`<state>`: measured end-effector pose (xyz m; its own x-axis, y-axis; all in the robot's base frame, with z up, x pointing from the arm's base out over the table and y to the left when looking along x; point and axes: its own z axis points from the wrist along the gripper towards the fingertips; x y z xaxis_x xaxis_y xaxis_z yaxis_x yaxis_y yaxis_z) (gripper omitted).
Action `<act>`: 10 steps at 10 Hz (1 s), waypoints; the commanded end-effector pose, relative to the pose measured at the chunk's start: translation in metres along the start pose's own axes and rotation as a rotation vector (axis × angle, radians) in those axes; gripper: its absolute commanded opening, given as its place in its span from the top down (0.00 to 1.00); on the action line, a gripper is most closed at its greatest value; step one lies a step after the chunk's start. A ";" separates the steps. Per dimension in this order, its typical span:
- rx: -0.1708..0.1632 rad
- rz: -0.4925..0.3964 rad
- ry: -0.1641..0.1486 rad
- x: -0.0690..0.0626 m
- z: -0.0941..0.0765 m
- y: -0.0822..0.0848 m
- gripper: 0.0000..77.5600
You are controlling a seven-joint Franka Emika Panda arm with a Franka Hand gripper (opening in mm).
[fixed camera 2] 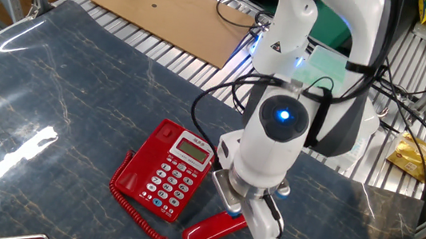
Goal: Place the handset of the telephone on the corresponding phone cradle
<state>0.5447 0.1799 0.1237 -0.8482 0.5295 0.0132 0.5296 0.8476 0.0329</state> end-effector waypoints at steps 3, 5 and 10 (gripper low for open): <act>-0.008 0.005 -0.009 -0.007 0.015 -0.003 1.00; -0.009 0.015 -0.008 -0.007 0.015 -0.004 1.00; -0.009 0.020 -0.007 -0.007 0.017 -0.003 1.00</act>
<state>0.5481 0.1740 0.1058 -0.8383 0.5451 0.0072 0.5450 0.8375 0.0407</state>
